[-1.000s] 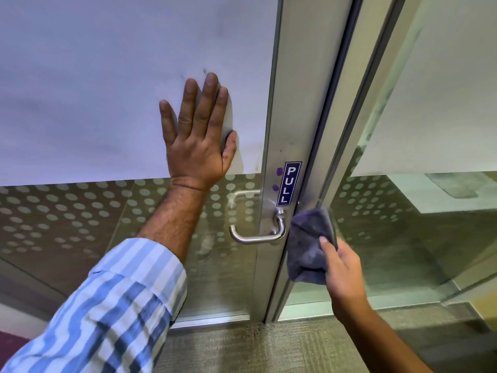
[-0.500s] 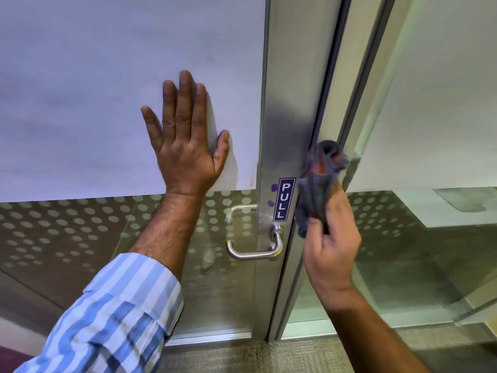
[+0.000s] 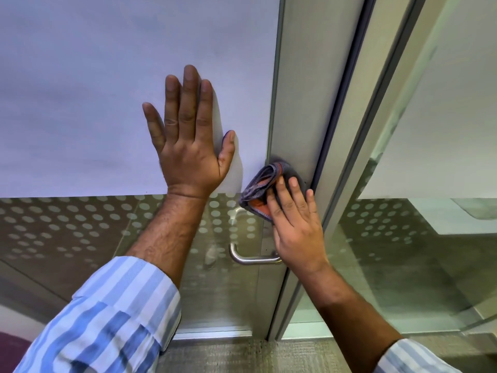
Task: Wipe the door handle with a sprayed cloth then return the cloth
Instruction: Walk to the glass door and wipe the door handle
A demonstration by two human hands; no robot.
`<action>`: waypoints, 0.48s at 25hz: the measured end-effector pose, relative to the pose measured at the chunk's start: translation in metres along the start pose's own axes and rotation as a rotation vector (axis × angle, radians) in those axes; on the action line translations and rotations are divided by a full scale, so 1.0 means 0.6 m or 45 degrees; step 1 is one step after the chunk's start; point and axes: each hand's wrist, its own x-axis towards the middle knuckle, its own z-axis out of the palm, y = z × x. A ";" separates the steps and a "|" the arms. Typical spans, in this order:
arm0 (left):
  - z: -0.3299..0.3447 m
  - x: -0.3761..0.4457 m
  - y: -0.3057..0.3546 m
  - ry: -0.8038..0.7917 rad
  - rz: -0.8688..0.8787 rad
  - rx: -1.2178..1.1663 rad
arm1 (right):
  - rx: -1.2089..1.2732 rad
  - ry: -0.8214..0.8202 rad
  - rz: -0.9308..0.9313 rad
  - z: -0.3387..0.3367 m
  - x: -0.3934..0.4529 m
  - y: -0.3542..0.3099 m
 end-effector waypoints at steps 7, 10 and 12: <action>0.003 0.001 -0.002 -0.043 -0.016 -0.006 | 0.105 -0.270 -0.022 0.004 -0.086 0.012; 0.004 -0.001 -0.002 -0.044 -0.030 -0.005 | 0.178 -0.374 0.018 -0.005 -0.112 0.007; 0.004 0.001 -0.001 -0.046 -0.031 -0.002 | 0.267 -0.435 0.058 -0.018 -0.114 0.007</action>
